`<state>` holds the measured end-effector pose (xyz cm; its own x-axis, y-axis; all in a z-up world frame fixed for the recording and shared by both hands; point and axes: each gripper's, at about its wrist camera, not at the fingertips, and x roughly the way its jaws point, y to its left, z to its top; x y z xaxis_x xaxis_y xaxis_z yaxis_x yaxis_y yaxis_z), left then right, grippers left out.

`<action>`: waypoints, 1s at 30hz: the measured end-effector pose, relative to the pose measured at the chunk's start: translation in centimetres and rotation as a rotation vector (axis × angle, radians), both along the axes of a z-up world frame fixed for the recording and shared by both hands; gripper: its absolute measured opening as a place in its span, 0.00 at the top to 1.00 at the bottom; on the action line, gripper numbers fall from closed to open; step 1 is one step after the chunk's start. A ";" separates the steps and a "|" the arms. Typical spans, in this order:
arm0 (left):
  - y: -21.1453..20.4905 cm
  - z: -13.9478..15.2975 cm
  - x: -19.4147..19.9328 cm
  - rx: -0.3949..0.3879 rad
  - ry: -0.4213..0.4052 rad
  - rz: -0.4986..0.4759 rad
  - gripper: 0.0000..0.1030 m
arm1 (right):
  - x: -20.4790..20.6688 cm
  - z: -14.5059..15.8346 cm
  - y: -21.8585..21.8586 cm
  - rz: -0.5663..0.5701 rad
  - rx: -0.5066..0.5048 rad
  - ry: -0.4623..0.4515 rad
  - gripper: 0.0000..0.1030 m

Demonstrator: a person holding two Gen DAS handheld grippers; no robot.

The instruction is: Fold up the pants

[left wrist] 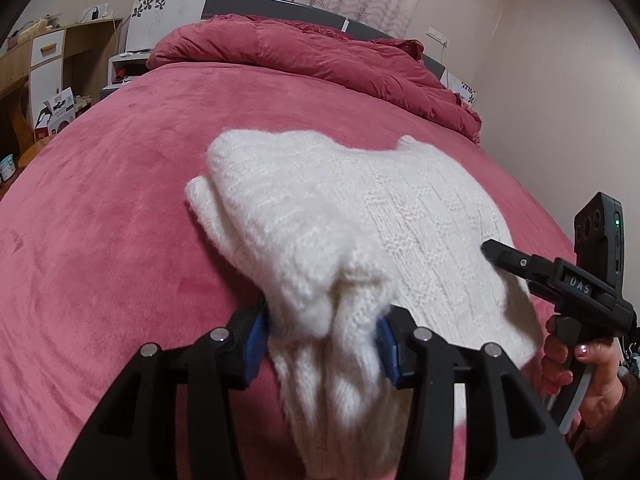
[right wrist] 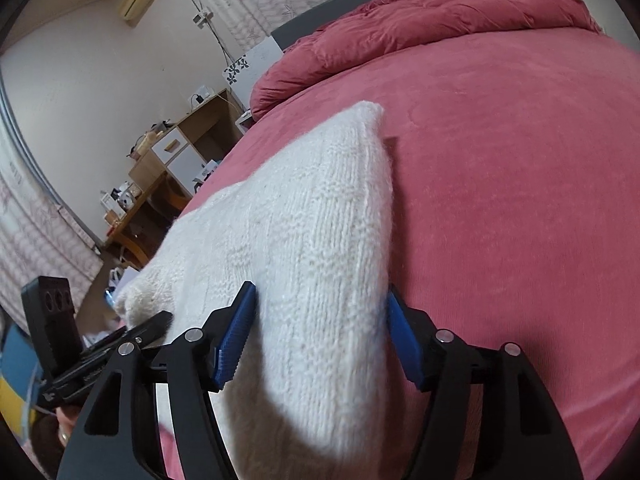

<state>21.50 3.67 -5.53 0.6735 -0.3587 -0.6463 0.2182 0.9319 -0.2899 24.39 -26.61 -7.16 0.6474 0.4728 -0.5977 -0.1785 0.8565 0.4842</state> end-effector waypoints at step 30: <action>0.2 -1.8 -5.7 0.076 0.153 -0.087 0.78 | -5.5 -2.6 0.2 -0.025 -0.029 0.171 0.50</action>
<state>15.80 3.89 -7.33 0.5336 -0.3578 -0.7663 0.2577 0.9318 -0.2556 18.91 -26.37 -9.77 0.5464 0.4388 -0.7134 -0.0736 0.8736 0.4810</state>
